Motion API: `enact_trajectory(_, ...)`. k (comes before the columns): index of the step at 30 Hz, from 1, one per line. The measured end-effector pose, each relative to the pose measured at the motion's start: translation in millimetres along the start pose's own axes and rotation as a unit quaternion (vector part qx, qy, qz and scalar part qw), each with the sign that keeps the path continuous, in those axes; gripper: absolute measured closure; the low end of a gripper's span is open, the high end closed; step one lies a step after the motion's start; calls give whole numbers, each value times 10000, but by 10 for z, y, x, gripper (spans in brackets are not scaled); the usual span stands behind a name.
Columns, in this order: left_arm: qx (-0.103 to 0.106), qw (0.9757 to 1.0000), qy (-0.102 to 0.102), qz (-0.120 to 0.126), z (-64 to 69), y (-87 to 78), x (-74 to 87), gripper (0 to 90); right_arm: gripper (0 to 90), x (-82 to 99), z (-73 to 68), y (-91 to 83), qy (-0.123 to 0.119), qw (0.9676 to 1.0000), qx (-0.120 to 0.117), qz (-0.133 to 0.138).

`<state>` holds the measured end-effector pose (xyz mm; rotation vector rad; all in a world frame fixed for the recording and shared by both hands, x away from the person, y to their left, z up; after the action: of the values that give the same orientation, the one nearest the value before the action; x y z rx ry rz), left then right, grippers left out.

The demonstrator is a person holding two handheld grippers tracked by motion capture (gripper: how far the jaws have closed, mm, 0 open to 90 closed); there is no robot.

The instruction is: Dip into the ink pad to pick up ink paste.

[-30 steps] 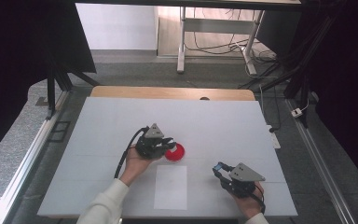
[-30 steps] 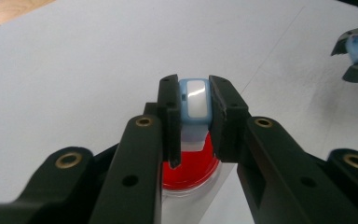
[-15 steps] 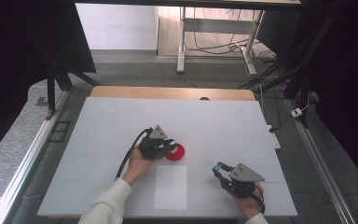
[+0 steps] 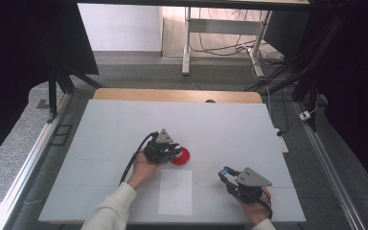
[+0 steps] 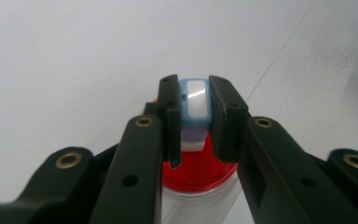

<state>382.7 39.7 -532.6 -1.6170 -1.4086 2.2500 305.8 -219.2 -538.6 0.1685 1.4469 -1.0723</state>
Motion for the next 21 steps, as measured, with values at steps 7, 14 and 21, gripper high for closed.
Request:
enact_trajectory(7,-43,10000,14,-29,4,18,-5,752,647,1,0,3,0,10000,1,-6)
enact_trajectory(14,-117,9999,68,-20,31,46,-14,754,646,3,0,1,13,10000,7,-15)
enact_trajectory(21,-107,9999,48,-80,28,79,-3,756,647,5,0,3,4,10000,12,-21)
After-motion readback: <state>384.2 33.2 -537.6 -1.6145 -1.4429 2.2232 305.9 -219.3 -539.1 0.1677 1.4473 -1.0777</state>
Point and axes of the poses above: each handheld gripper's, and its own axes: y roughly forward along the jaws, x roughly out of its underside, z roughly to its right, the point moved 5 cm from there along y, roughly forward along the jaws, and after that the axes turned 3 degrees about -z, right-handed, at the moved point
